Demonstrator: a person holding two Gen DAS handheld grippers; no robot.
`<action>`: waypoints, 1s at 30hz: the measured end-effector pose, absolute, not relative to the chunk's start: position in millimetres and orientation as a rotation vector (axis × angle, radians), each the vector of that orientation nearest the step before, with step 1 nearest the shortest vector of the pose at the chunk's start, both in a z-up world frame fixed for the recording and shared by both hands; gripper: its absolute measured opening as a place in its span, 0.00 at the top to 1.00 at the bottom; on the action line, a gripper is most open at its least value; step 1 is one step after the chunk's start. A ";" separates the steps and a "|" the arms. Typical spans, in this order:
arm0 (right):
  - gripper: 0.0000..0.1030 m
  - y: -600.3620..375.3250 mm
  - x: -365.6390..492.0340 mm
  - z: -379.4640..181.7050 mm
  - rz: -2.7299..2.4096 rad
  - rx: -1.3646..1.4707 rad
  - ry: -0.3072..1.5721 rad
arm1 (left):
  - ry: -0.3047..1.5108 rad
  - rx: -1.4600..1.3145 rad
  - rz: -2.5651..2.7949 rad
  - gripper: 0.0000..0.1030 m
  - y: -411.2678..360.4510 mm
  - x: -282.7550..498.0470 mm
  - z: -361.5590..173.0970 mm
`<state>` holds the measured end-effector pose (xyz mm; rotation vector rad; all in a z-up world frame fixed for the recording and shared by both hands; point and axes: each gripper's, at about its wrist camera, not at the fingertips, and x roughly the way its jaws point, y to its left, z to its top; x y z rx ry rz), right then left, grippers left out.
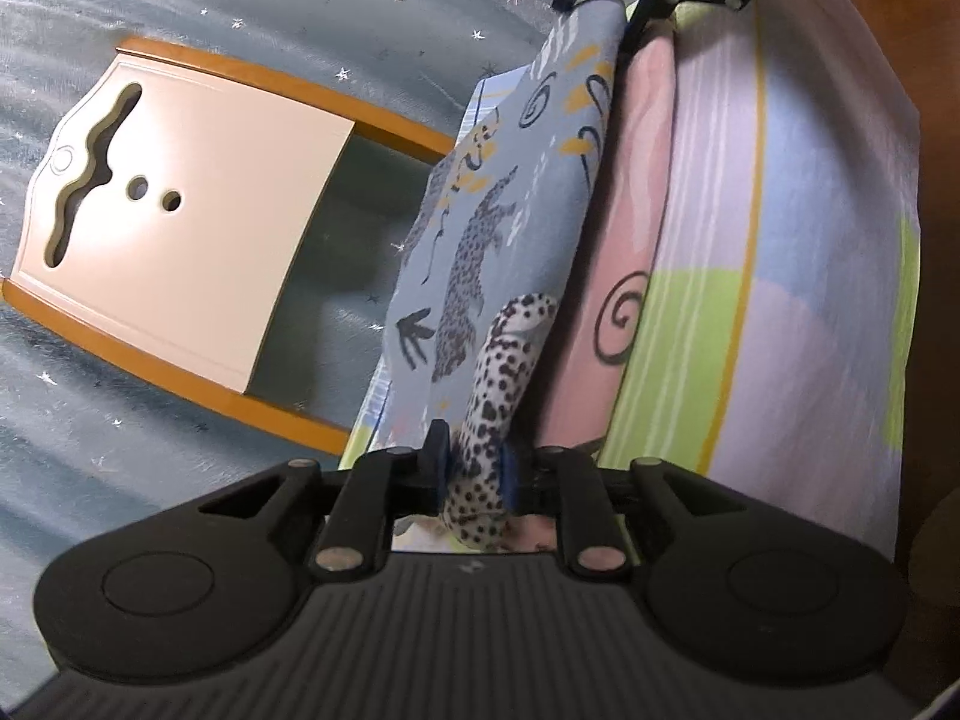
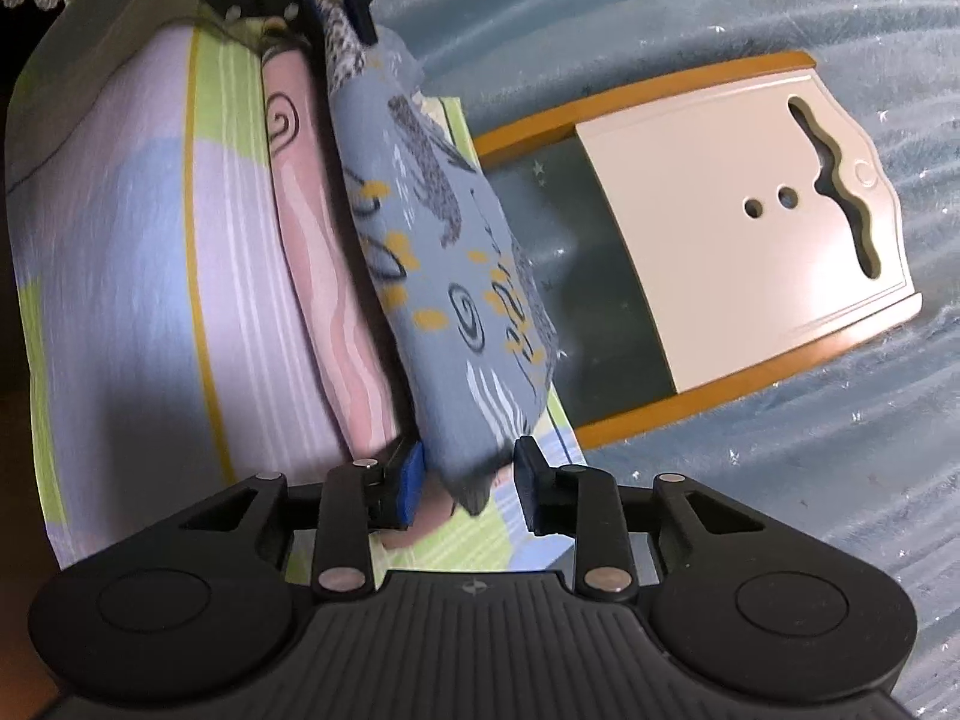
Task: Fold clothes
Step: 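Carry the held shorts with both grippers to the clothes stack on the chair, then lower the shorts onto the pink folded cloth with both grippers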
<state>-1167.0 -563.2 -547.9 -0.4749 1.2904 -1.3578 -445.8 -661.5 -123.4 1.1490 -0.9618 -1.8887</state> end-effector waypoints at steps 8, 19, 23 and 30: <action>0.85 -560.1 -1136.8 -530.6 -1.344 -0.448 1.305 | -0.959 1.175 -1.894 0.91 -653.9 -445.8 -125.3; 0.69 -558.7 -1129.6 -545.7 -1.301 -0.561 1.364 | -0.953 1.181 -1.885 0.86 -648.7 -436.9 -130.3; 0.68 -564.1 -1128.2 -555.5 -1.272 -0.573 1.380 | -0.931 1.170 -1.898 0.86 -648.4 -435.3 -129.0; 0.80 -583.5 -1152.0 -578.8 -1.290 -0.501 1.344 | -0.897 1.164 -1.914 0.81 -648.8 -426.3 -124.3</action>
